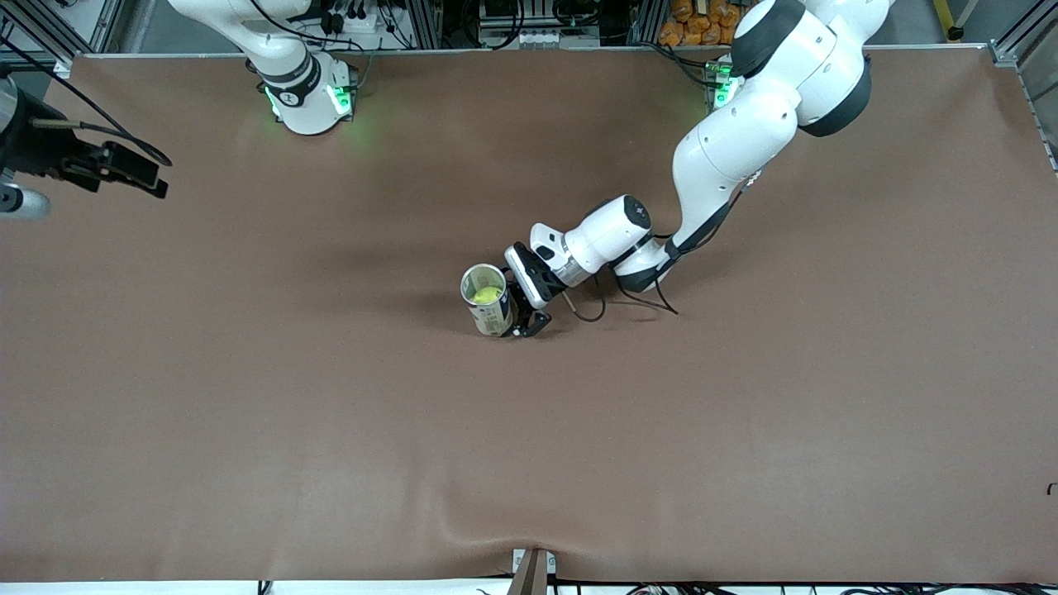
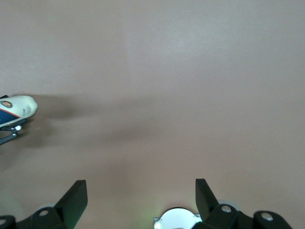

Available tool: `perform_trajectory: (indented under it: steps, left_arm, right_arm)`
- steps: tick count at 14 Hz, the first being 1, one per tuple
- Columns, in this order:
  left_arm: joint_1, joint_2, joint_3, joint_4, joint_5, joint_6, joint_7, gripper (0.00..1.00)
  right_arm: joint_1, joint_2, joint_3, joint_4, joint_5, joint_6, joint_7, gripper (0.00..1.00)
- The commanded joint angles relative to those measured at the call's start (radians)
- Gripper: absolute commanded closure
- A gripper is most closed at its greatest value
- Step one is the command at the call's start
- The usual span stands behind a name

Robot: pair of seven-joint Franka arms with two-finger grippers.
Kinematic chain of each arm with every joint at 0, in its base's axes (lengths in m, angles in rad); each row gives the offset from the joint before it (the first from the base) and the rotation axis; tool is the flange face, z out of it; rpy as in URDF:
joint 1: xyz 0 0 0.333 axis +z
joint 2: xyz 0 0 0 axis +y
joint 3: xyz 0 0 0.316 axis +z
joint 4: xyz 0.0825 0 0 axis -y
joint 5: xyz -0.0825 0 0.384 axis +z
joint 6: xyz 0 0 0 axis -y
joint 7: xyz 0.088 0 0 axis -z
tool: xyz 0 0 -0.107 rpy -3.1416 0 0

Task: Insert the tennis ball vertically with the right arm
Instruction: 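Open the left gripper and pull it away from the can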

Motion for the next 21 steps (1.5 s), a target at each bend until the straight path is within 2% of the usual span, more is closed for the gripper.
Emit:
perform_trajectory:
  steps: [1,3,7,11,13,17,21]
  left_arm:
    - [0.056,-0.026,-0.029,-0.071,0.029,0.004,0.0,0.0]
    - [0.101,-0.027,-0.067,-0.106,0.032,0.004,0.003,0.0]
    - [0.187,-0.063,-0.104,-0.209,0.038,0.003,0.002,0.0]
    - [0.335,-0.092,-0.176,-0.304,0.05,0.001,0.014,0.0]
    - [0.405,-0.089,-0.188,-0.318,0.133,0.001,0.005,0.0]
    - [0.51,-0.09,-0.19,-0.378,0.214,0.001,-0.026,0.0]
    - [0.685,-0.092,-0.23,-0.382,0.342,-0.005,-0.205,0.0]
  right_arm:
    - [-0.023,0.004,0.027,0.006,-0.042,0.015,-0.023,0.0]
    - [-0.027,0.058,0.028,0.081,-0.044,0.008,-0.035,0.0]
    - [-0.029,0.061,0.044,0.091,-0.038,0.009,-0.086,0.0]
    - [-0.018,0.06,0.053,0.092,-0.039,0.009,-0.086,0.0]
    - [-0.015,0.06,0.053,0.092,-0.039,0.009,-0.086,0.0]
    - [-0.026,0.058,0.051,0.088,-0.041,0.006,-0.087,0.0]
    - [-0.024,0.058,0.05,0.086,-0.041,0.004,-0.087,0.0]
